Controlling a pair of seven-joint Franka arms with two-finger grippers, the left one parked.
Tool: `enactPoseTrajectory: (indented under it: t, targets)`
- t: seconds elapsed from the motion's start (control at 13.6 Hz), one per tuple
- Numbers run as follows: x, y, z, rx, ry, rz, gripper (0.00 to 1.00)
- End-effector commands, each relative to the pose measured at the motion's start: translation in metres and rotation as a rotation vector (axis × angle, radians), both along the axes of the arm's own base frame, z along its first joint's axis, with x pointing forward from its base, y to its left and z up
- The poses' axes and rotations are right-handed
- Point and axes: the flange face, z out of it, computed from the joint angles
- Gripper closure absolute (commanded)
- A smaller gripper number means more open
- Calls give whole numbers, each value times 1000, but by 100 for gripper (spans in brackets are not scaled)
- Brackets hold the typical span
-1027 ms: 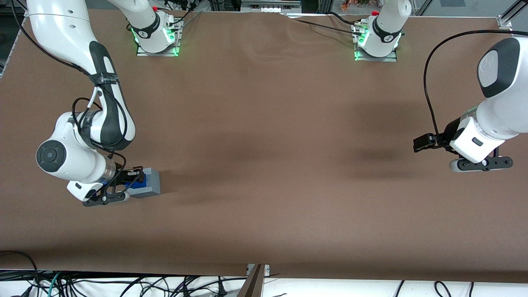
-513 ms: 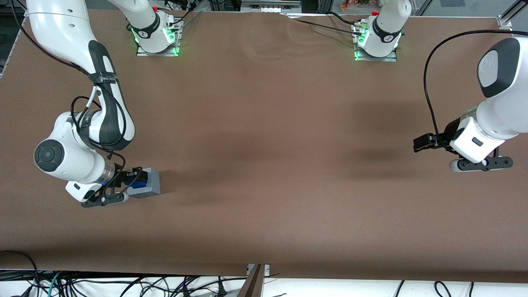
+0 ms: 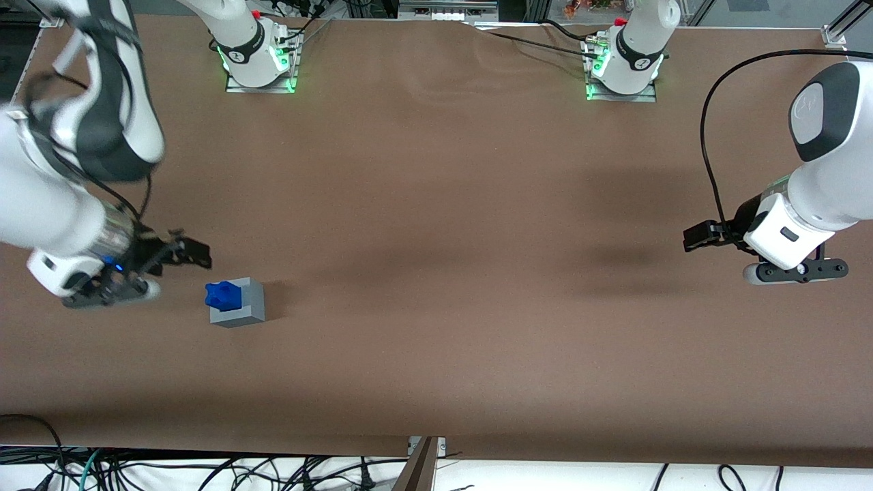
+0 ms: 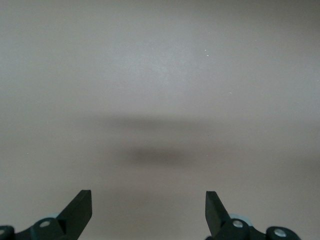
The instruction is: Insert blue part into gray base with right arm
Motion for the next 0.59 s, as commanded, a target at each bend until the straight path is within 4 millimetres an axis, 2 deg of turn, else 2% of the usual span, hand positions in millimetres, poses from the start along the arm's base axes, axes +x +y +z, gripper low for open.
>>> enactPoseTrajectory:
  t: [0.0, 0.22, 0.51]
  targets:
    - [-44, -16, 49, -5, 33, -36, 1]
    - [-67, -28, 52, -22, 36, -44, 1]
    - [-67, -25, 55, -41, 34, -20, 1]
